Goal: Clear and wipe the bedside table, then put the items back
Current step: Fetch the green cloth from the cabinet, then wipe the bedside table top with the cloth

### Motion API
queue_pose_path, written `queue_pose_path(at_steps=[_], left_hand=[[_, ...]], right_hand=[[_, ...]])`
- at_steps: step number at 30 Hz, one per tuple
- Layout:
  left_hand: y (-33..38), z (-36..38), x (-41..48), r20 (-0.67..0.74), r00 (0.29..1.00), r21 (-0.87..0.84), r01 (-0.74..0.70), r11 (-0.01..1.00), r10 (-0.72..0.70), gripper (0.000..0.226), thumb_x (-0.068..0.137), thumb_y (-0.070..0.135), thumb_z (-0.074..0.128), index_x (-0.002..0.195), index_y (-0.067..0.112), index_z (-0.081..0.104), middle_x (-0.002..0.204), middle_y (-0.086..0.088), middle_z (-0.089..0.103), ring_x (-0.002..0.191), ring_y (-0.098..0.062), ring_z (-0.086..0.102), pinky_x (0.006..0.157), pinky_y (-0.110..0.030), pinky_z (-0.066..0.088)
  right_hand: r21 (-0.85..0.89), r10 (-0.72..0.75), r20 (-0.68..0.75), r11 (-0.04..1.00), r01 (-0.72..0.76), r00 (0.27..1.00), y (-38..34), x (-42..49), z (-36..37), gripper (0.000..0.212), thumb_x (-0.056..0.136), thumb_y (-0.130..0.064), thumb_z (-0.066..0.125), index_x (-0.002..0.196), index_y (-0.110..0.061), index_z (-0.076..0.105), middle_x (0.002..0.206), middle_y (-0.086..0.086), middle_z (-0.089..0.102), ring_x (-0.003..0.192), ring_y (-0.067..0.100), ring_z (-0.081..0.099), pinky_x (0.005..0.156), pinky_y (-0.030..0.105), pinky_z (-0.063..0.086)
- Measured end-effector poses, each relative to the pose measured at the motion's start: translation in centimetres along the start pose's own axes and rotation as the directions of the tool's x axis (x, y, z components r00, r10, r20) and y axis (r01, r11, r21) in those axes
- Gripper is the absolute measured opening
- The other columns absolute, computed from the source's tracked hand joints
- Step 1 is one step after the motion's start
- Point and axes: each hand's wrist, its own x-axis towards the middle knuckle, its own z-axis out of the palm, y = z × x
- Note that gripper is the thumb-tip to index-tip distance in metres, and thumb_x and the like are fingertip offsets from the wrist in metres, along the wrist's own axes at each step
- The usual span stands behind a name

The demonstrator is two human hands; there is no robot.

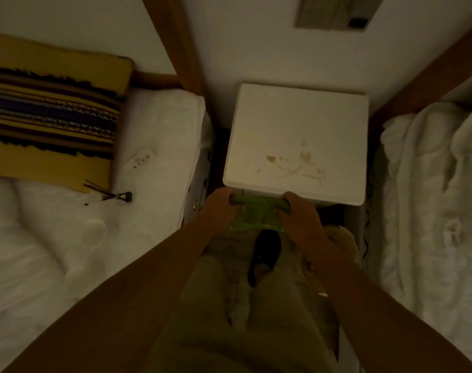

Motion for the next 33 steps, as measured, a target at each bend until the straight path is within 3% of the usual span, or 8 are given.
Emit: queue_pose_path(at_steps=[6, 11, 16, 21, 25, 27, 30, 33], left_hand=[[-2.0, 3.4, 10.9, -0.07, 0.993, -0.128, 0.087, 0.988, -0.096, 0.018, 0.087, 0.007, 0.067, 0.093, 0.018, 0.053, 0.084, 0.002, 0.057, 0.074, -0.013, 0.058, 0.062, -0.026, 0.051], [-3.9, 5.4, 16.5, -0.074, 0.993, -0.12, 0.079, 0.99, -0.088, 0.019, 0.084, 0.003, 0.064, 0.094, 0.017, 0.055, 0.093, -0.006, 0.061, 0.084, -0.023, 0.061, 0.066, -0.034, 0.055], [-5.1, 6.5, 19.9, -0.101, 0.994, -0.009, -0.044, 0.999, 0.043, 0.021, 0.085, 0.008, 0.065, 0.105, 0.008, 0.06, 0.098, -0.01, 0.061, 0.087, -0.022, 0.059, 0.072, -0.035, 0.051], [-6.5, 6.3, 20.8, -0.131, 0.99, 0.052, -0.043, 0.998, 0.05, 0.031, 0.087, 0.011, 0.066, 0.116, 0.008, 0.057, 0.107, -0.011, 0.056, 0.095, -0.023, 0.058, 0.078, -0.037, 0.051], [-6.7, 5.6, 21.3, -0.111, 0.99, 0.075, -0.076, 0.994, 0.084, 0.034, 0.088, 0.019, 0.067, 0.119, 0.012, 0.055, 0.104, -0.005, 0.053, 0.092, -0.021, 0.057, 0.081, -0.042, 0.053], [-6.3, 5.2, 21.9, -0.14, 0.984, 0.074, -0.101, 0.992, 0.11, 0.033, 0.089, 0.024, 0.067, 0.118, 0.013, 0.056, 0.1, -0.001, 0.052, 0.089, -0.019, 0.055, 0.08, -0.04, 0.053], [-5.4, 4.5, 23.8, -0.164, 0.956, 0.135, -0.221, 0.966, 0.242, 0.025, 0.092, 0.018, 0.061, 0.115, 0.008, 0.058, 0.102, -0.004, 0.052, 0.093, -0.02, 0.054, 0.082, -0.039, 0.051], [-4.2, 4.0, 26.5, -0.175, 0.917, 0.31, -0.294, 0.904, 0.358, 0.02, 0.09, 0.003, 0.055, 0.109, 0.004, 0.061, 0.108, -0.014, 0.055, 0.102, -0.029, 0.052, 0.087, -0.031, 0.043]], right_hand=[[0.073, 0.085, -0.007, 0.994, -0.084, 0.996, 4.4, 9.0, 2.1, 0.01, 0.092, -0.016, 0.058, 0.098, -0.008, 0.058, 0.088, 0.006, 0.059, 0.077, 0.021, 0.055, 0.064, 0.035, 0.045], [0.11, 0.11, -0.055, 0.988, -0.104, 0.992, 6.4, 13.4, 4.2, 0.019, 0.09, -0.016, 0.062, 0.105, -0.012, 0.052, 0.087, 0.002, 0.055, 0.075, 0.02, 0.055, 0.062, 0.035, 0.047], [-0.074, 0.099, -0.174, 0.991, -0.113, 0.98, 8.2, 16.0, 5.7, 0.024, 0.09, -0.03, 0.062, 0.106, -0.018, 0.048, 0.096, 0.002, 0.057, 0.079, 0.022, 0.057, 0.063, 0.037, 0.048], [-0.187, 0.033, -0.245, 0.979, -0.081, 0.969, 8.8, 16.4, 7.2, 0.043, 0.085, -0.029, 0.07, 0.12, -0.012, 0.052, 0.113, 0.01, 0.052, 0.101, 0.029, 0.052, 0.074, 0.04, 0.05], [-0.36, -0.128, -0.284, 0.933, 0.018, 0.95, 7.8, 16.0, 7.9, 0.042, 0.081, -0.024, 0.066, 0.12, -0.011, 0.058, 0.126, 0.015, 0.052, 0.113, 0.035, 0.048, 0.091, 0.048, 0.044], [-0.421, -0.28, -0.26, 0.894, 0.152, 0.924, 7.0, 15.9, 8.5, 0.037, 0.081, -0.023, 0.059, 0.116, -0.01, 0.061, 0.129, 0.016, 0.054, 0.119, 0.036, 0.049, 0.095, 0.048, 0.04], [-0.382, -0.492, -0.168, 0.831, 0.403, 0.855, 6.3, 16.0, 9.8, 0.033, 0.085, -0.019, 0.053, 0.114, -0.01, 0.067, 0.128, 0.015, 0.06, 0.121, 0.036, 0.052, 0.099, 0.048, 0.043], [-0.379, -0.587, -0.015, 0.752, 0.538, 0.81, 7.2, 16.9, 10.5, 0.039, 0.085, -0.015, 0.06, 0.123, -0.014, 0.067, 0.137, 0.011, 0.058, 0.129, 0.036, 0.05, 0.104, 0.052, 0.044]])
